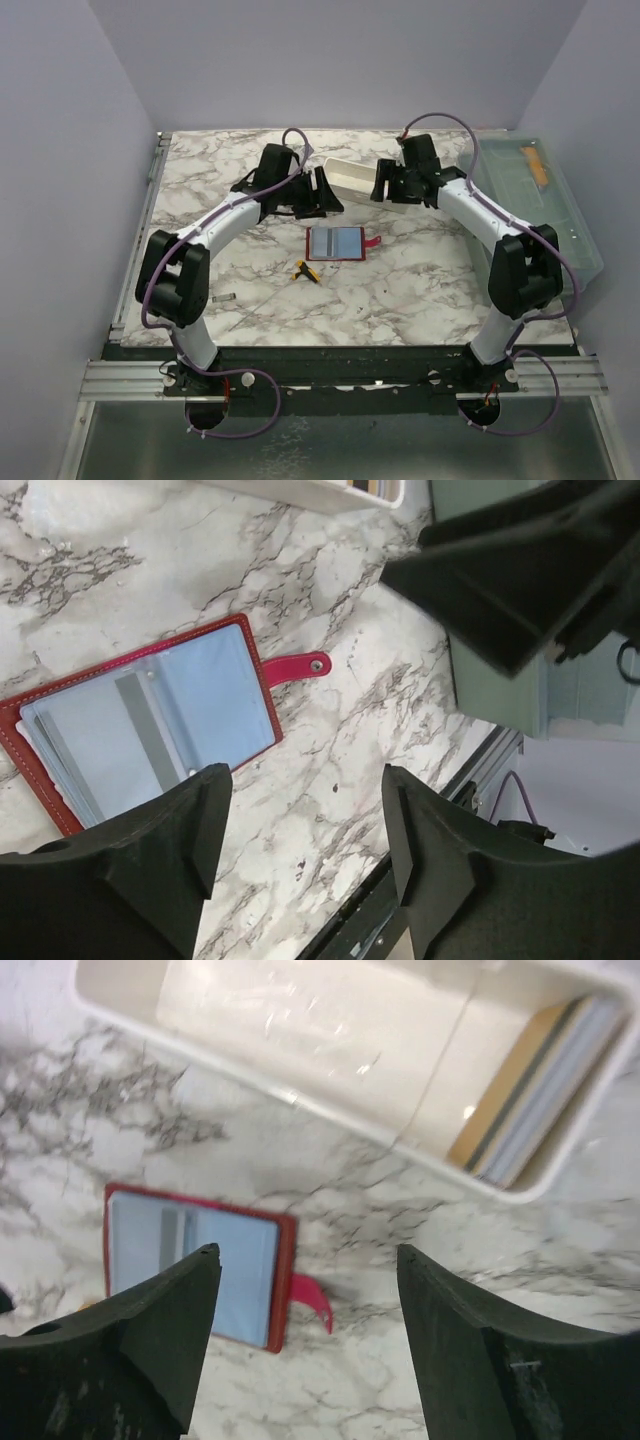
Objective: Put the credit cards into the card holder
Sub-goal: Open the card holder at the center of the board, then pick up the credit card from the storage box.
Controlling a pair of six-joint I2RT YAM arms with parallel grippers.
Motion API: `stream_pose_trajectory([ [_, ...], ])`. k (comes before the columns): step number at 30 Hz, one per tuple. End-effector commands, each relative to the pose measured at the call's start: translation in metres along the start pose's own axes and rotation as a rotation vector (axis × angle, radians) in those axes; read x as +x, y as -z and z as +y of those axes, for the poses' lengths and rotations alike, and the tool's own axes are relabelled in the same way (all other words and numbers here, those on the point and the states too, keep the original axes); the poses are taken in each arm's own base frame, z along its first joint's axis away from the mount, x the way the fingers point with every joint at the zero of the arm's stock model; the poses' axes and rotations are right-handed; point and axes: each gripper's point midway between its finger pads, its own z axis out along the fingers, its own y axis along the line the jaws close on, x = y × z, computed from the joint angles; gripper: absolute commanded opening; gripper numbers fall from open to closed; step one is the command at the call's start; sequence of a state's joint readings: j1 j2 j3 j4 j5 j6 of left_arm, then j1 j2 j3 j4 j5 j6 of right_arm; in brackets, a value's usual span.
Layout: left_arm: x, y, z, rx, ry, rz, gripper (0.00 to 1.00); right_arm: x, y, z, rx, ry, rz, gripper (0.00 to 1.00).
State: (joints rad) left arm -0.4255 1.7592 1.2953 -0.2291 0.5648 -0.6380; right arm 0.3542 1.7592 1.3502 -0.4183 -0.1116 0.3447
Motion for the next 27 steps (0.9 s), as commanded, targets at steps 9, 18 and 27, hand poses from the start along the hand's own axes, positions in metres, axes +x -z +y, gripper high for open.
stream_pose_trajectory([
  [9,0.001,0.021,-0.019,0.025,-0.055,-0.046,0.74,-0.077,-0.007,-0.087,0.624,-0.051,-0.074,0.87],
  [18,-0.001,0.03,-0.032,0.062,-0.064,-0.06,0.75,-0.07,-0.039,-0.116,0.801,0.008,0.029,0.86],
  [27,0.0,0.035,-0.04,0.091,-0.069,-0.063,0.75,-0.049,-0.051,-0.129,0.849,0.025,0.092,0.77],
])
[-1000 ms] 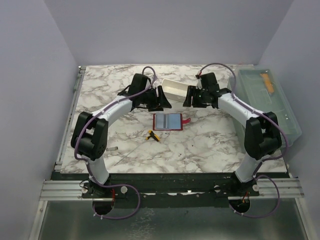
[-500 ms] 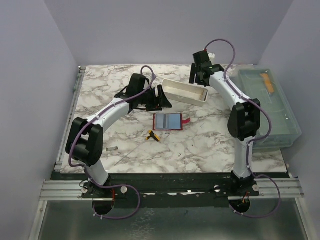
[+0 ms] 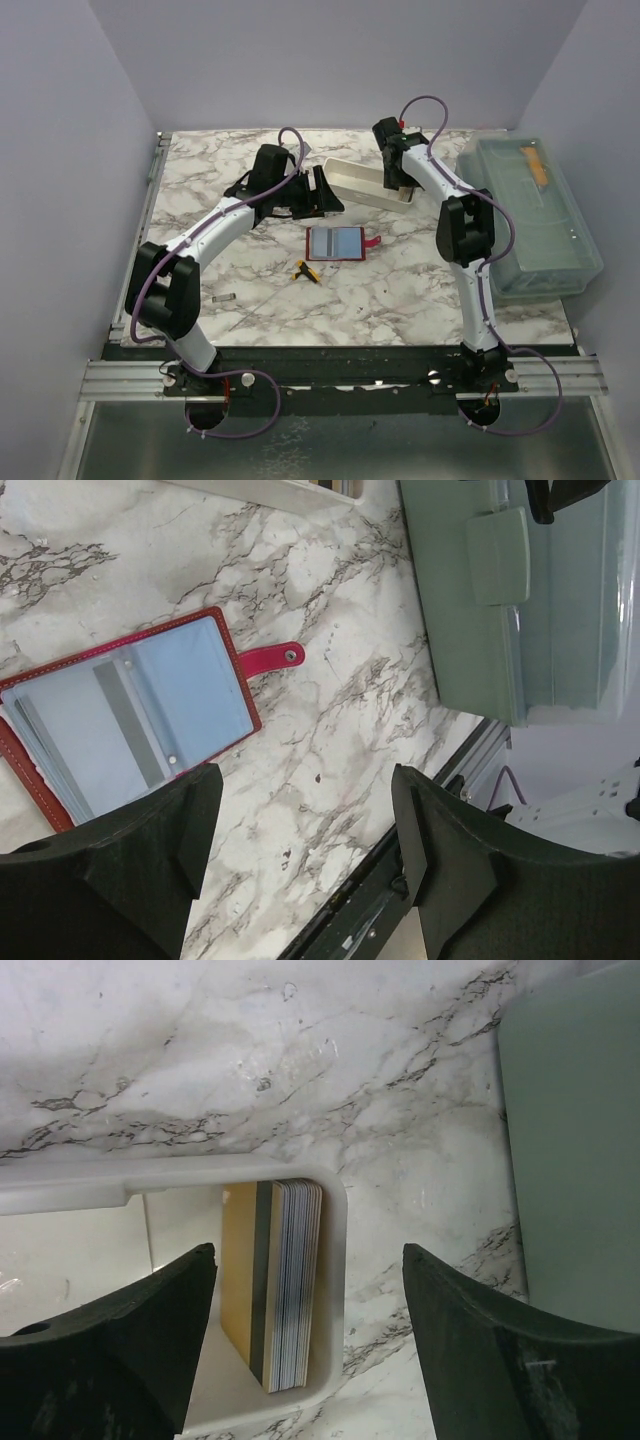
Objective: Put the credit cards into the card holder
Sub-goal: Pick up the credit card from the storage box.
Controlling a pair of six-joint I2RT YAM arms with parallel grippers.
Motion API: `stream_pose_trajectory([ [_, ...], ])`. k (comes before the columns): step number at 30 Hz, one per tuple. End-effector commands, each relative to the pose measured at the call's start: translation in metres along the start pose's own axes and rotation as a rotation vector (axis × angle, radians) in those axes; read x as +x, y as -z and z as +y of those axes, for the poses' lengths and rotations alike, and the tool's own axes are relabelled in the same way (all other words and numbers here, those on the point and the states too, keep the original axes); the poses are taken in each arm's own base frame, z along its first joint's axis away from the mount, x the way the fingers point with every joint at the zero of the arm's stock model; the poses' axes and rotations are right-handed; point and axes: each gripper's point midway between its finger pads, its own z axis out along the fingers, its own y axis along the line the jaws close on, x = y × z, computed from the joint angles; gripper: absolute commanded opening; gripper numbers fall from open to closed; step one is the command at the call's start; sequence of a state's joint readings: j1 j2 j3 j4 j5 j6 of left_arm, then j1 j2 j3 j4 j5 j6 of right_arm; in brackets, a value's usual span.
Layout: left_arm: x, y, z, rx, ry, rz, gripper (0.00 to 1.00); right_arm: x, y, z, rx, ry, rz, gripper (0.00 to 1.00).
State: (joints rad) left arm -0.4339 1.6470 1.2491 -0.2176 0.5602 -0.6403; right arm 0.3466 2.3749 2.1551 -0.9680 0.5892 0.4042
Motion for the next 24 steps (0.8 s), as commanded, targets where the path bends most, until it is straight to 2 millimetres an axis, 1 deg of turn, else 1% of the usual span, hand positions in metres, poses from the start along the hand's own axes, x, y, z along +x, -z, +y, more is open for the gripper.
stream_pose_trajectory([
  [1,-0.002,0.01,-0.017,0.054,-0.025,-0.015,0.75,0.005,-0.003,-0.013,0.07,0.007,0.019,0.74],
  [3,-0.002,0.01,-0.017,0.056,-0.024,-0.014,0.75,0.008,-0.004,-0.015,0.077,0.015,0.027,0.69],
  [5,-0.001,0.01,-0.018,0.058,-0.025,-0.014,0.75,0.009,-0.001,-0.017,0.085,0.015,0.029,0.66],
  [9,-0.001,0.01,-0.018,0.064,-0.023,-0.01,0.75,0.006,0.004,-0.022,0.087,0.015,0.018,0.6],
  [11,0.0,0.009,-0.018,0.066,-0.022,-0.008,0.75,0.004,0.007,-0.025,0.093,0.019,0.012,0.55],
  [24,0.001,0.008,-0.017,0.069,-0.02,-0.003,0.75,-0.002,0.02,-0.035,0.101,0.016,-0.008,0.48],
])
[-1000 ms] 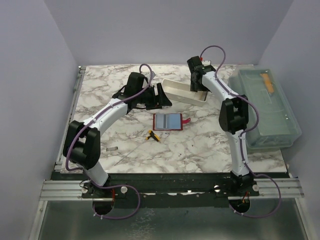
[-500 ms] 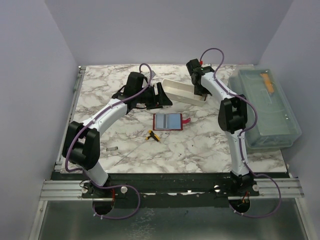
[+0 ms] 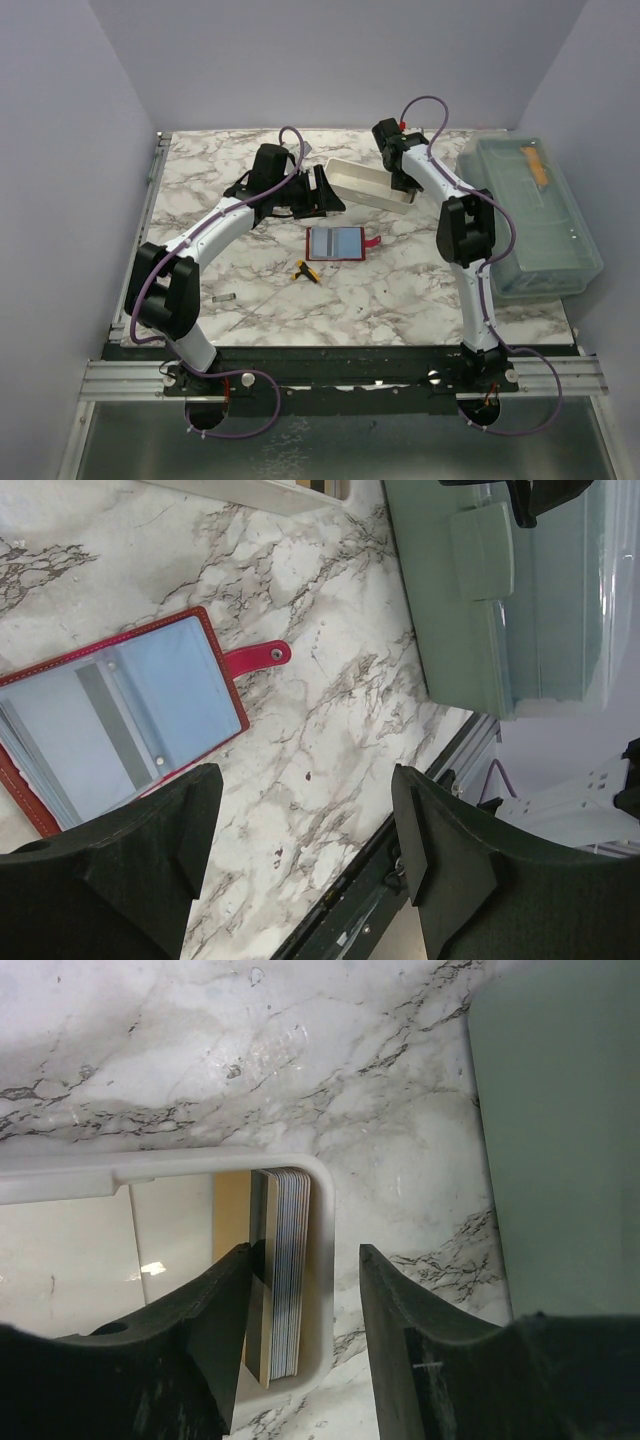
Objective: Put the credit cards into the card holder
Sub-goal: Pick up the credit card from the storage box.
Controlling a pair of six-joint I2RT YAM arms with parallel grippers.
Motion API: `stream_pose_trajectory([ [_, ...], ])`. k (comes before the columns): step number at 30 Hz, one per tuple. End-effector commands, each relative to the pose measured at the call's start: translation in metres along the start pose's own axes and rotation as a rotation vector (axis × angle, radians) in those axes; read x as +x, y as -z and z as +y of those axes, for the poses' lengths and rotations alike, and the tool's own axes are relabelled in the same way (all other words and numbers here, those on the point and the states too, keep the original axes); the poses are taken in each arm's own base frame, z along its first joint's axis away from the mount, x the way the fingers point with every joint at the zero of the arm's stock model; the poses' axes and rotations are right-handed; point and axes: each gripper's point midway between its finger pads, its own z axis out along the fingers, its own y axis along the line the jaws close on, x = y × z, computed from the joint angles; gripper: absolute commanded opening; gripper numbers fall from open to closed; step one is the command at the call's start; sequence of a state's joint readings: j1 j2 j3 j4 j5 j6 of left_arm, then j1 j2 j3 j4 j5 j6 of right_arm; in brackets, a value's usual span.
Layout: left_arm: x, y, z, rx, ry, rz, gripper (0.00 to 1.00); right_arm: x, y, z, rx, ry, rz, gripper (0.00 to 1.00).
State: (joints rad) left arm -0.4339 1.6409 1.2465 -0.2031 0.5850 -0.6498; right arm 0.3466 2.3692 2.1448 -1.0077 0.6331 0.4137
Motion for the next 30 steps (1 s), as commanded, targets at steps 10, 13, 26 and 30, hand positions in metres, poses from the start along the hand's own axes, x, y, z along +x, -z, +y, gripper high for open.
stream_pose_trajectory([
  [10,0.001,0.005,-0.01,0.043,-0.019,-0.001,0.75,-0.012,0.022,-0.027,0.04,-0.003,-0.031,0.41],
  [13,0.001,0.005,-0.011,0.044,-0.019,0.0,0.75,-0.012,0.024,-0.027,0.039,-0.004,-0.033,0.38],
  [26,0.003,0.003,-0.009,0.043,-0.02,0.006,0.75,-0.008,0.02,-0.017,0.003,-0.02,-0.024,0.17],
  [30,0.003,0.003,-0.009,0.046,-0.019,0.009,0.75,-0.012,0.023,-0.017,-0.018,-0.03,-0.043,0.23],
])
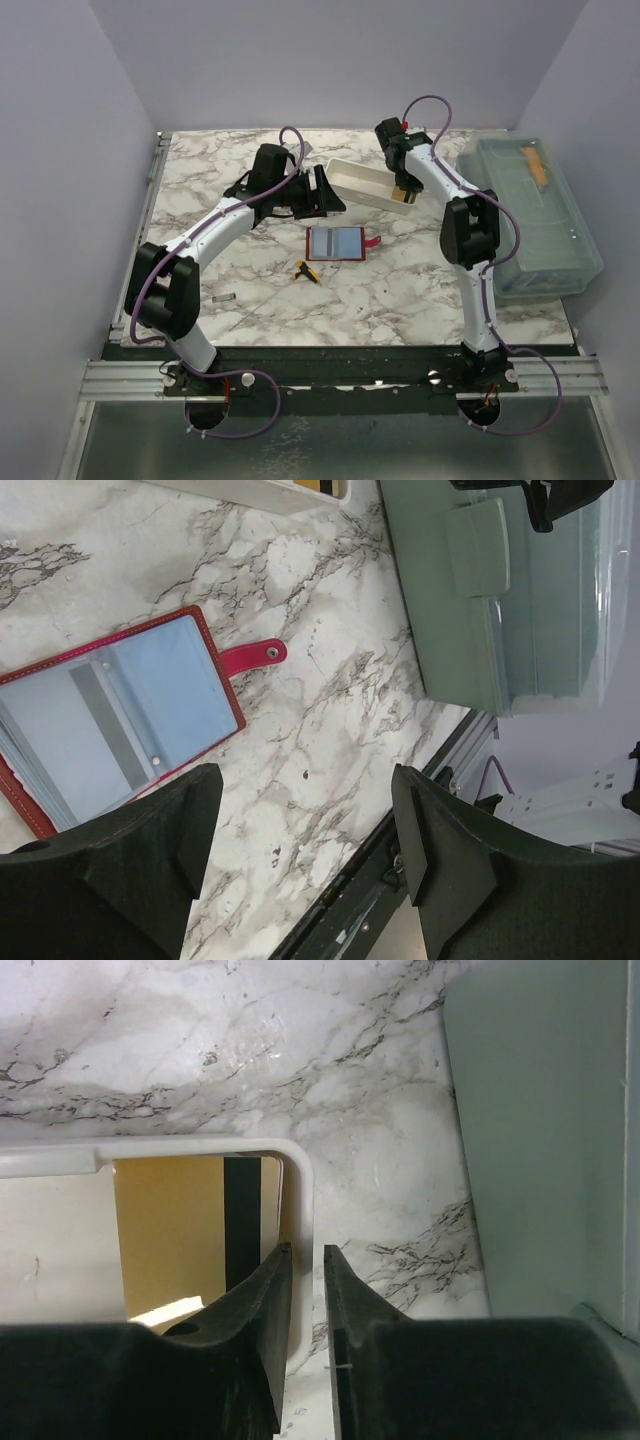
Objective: Put the credit cards into the card holder
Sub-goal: Pick up the credit card from the storage box.
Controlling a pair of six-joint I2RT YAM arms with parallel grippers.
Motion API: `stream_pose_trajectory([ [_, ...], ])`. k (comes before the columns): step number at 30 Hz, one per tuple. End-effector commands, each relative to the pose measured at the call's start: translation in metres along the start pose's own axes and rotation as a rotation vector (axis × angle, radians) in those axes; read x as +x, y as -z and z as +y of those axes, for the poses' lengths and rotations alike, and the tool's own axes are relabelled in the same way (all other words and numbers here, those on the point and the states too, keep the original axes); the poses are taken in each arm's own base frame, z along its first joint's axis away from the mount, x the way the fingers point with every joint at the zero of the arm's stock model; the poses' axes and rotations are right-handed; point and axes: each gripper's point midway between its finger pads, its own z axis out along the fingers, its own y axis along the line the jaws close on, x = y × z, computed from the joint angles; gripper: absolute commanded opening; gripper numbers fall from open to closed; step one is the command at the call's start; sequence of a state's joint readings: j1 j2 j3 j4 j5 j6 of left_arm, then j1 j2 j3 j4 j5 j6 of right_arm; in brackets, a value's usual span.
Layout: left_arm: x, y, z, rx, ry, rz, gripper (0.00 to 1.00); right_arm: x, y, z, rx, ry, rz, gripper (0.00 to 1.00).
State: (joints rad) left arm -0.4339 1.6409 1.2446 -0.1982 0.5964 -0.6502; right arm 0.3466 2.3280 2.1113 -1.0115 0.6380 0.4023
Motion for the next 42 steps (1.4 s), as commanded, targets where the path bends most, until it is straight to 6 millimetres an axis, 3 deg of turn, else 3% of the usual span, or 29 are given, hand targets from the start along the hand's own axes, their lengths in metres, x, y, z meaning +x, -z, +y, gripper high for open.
stream_pose_trajectory([
  [1,0.002,0.003,-0.008,0.037,-0.019,0.005,0.75,-0.013,0.015,-0.009,-0.022,-0.041,-0.043,0.26],
  [10,0.003,0.002,-0.009,0.044,-0.016,0.011,0.75,-0.03,0.033,-0.013,-0.058,-0.063,-0.085,0.41],
  [17,0.004,0.002,-0.009,0.047,-0.017,0.014,0.75,-0.028,0.027,0.01,-0.151,-0.08,-0.067,0.77],
  [21,0.005,0.001,-0.009,0.05,-0.014,0.021,0.75,-0.021,0.014,0.015,-0.141,-0.082,-0.039,0.87],
  [32,0.006,0.0,-0.008,0.058,-0.008,0.032,0.75,0.0,-0.011,0.024,-0.151,-0.081,0.034,0.86],
  [39,0.007,-0.001,-0.009,0.062,-0.007,0.037,0.75,0.004,-0.013,0.027,-0.157,-0.077,0.05,0.71],
  [42,0.009,-0.002,-0.009,0.068,-0.002,0.047,0.75,0.008,-0.014,0.026,-0.154,-0.073,0.06,0.7],
])
